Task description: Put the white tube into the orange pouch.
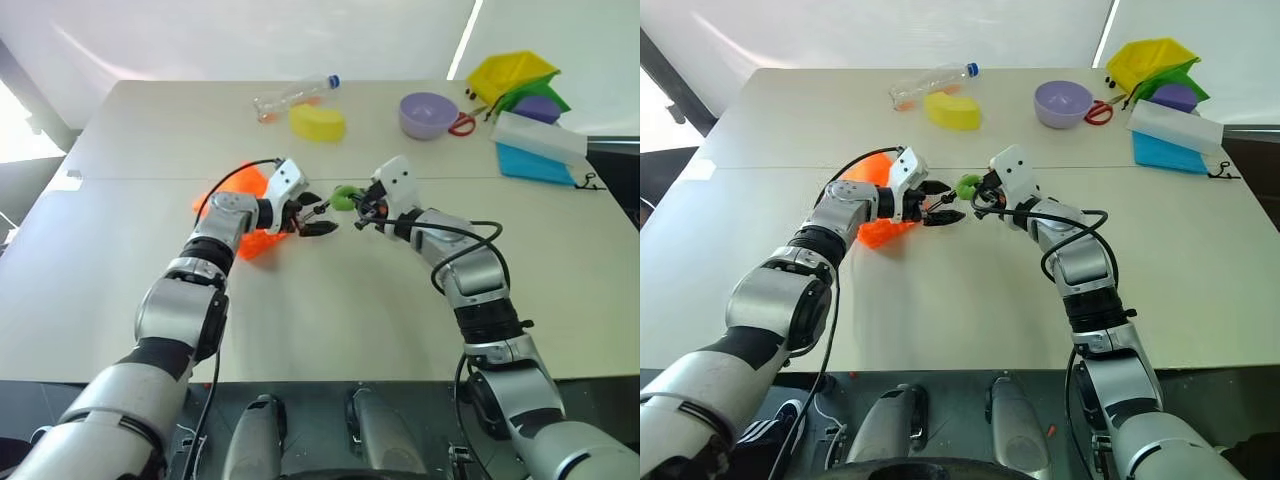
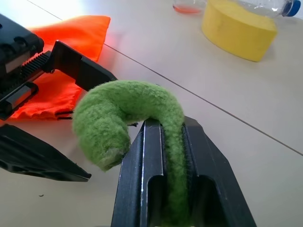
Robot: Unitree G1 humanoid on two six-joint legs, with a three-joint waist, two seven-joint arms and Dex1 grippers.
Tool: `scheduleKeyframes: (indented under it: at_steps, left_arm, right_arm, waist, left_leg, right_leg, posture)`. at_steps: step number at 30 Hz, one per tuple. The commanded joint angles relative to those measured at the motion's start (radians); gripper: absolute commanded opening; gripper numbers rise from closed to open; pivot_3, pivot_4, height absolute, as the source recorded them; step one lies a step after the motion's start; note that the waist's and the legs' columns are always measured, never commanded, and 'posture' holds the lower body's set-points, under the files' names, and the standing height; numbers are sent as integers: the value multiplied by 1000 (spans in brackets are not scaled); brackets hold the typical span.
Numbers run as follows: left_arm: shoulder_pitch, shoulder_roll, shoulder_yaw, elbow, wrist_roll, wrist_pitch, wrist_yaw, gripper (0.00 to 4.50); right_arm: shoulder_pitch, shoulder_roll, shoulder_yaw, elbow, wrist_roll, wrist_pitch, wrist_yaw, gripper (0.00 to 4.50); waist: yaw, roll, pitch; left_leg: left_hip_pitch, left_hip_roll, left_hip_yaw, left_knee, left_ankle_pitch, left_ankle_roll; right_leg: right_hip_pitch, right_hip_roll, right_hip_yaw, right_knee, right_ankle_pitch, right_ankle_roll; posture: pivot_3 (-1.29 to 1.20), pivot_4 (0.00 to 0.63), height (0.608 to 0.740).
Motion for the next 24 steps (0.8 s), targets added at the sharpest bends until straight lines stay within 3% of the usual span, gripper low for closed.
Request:
scheduleKeyframes:
  at_steps: [1, 2, 4, 11, 14, 17, 24]
  left_arm:
    - [-30, -6, -6, -5, 10, -12, 31, 3732]
    - [-29, -7, -10, -8, 15, -24, 21, 3492]
    - [-30, -10, -17, -11, 26, -42, 31, 2555]
    - [-28, -6, -17, -9, 33, -32, 24, 2555]
    - [-29, -5, -9, -9, 28, -45, 39, 1696]
    - [-30, -1, -20, -8, 40, -52, 51, 347]
    - [-28, 1, 3, -9, 14, -30, 17, 347]
  right_arm:
    - [-29, 1, -9, -18, -3, -16, -5, 0]
    - [-27, 2, -7, -19, -4, -17, -6, 0]
    - [-23, 5, -3, -20, -6, -19, -7, 0]
    - [-27, 0, -6, -16, -7, -22, -6, 0]
    - [-31, 3, -3, -14, -9, -25, -7, 0]
    - [-31, 3, -2, -9, -11, -28, -7, 0]
    - [-34, 4, 5, -10, -26, -28, -4, 0]
  waist:
    - [1, 0, 0]
    - [1, 0, 0]
    - [2, 0, 0]
    - [2, 0, 0]
    - [2, 0, 0]
    - [2, 0, 0]
    - [2, 0, 0]
  left_leg:
    - [0, 0, 0, 0, 0, 0]
    - [0, 0, 0, 0, 0, 0]
    - [0, 0, 0, 0, 0, 0]
    - [0, 0, 0, 0, 0, 0]
    - [0, 0, 0, 0, 0, 0]
    - [0, 0, 0, 0, 0, 0]
    - [0, 0, 0, 0, 0, 0]
  right_leg:
    - [0, 0, 0, 0, 0, 0]
    - [0, 0, 0, 0, 0, 0]
    - [0, 0, 0, 0, 0, 0]
    - [0, 0, 0, 0, 0, 0]
    - [0, 0, 0, 0, 0, 0]
    - [0, 0, 0, 0, 0, 0]
    - [0, 0, 0, 0, 0, 0]
  posture:
    - [0, 150, 740]
    - [0, 150, 740]
    - [0, 150, 740]
    - [0, 150, 740]
    - [0, 150, 740]
    - [0, 150, 740]
    - [0, 150, 740]
